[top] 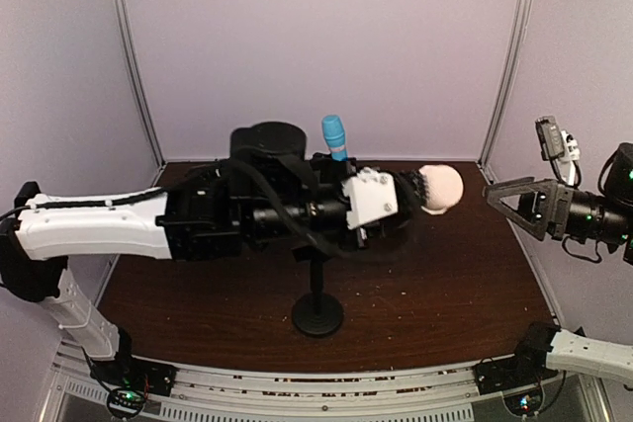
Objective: Attach the microphones to the stand
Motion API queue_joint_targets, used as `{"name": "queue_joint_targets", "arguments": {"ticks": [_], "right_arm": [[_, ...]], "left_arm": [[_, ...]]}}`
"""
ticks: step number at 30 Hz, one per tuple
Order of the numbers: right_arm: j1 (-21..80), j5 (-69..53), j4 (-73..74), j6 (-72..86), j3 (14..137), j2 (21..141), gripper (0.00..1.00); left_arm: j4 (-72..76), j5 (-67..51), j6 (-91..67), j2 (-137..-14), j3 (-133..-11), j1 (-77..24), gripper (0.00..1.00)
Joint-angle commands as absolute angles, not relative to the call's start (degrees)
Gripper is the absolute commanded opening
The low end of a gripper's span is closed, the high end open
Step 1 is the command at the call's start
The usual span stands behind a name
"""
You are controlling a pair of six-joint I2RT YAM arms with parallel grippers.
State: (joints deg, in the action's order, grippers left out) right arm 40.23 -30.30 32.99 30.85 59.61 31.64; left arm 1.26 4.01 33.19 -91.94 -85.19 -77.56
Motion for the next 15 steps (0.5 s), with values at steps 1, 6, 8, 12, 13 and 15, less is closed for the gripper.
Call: {"name": "queue_joint_targets", "arguments": {"ticks": [1, 6, 8, 12, 13, 15], "right_arm": [[40.25, -19.74, 29.95, 19.17, 59.42, 32.85, 1.0], [40.25, -23.25, 18.1, 15.51, 52.23, 33.85, 0.93], [40.33, -27.85, 11.08, 16.3, 48.29, 34.73, 0.87], [40.98, -29.33, 4.72, 16.25, 44.99, 37.91, 0.81], [41.37, -29.64, 4.33, 15.03, 45.12, 38.84, 0.8], [42.54, -30.07, 4.02, 12.58, 45.97, 40.63, 0.81]], "left_arm": [[5.31, -9.92, 8.62, -84.9, -82.92, -73.07, 0.16], [15.14, -18.52, -6.6, -79.46, -75.95, -67.67, 0.16], [20.41, -21.37, -11.93, -78.1, -72.71, -65.7, 0.16], [30.27, -26.41, -21.94, -78.0, -68.94, -62.03, 0.15], [32.56, -27.12, -23.77, -78.06, -67.84, -61.32, 0.15], [35.55, -28.01, -27.04, -78.41, -66.29, -60.37, 0.15]]}}
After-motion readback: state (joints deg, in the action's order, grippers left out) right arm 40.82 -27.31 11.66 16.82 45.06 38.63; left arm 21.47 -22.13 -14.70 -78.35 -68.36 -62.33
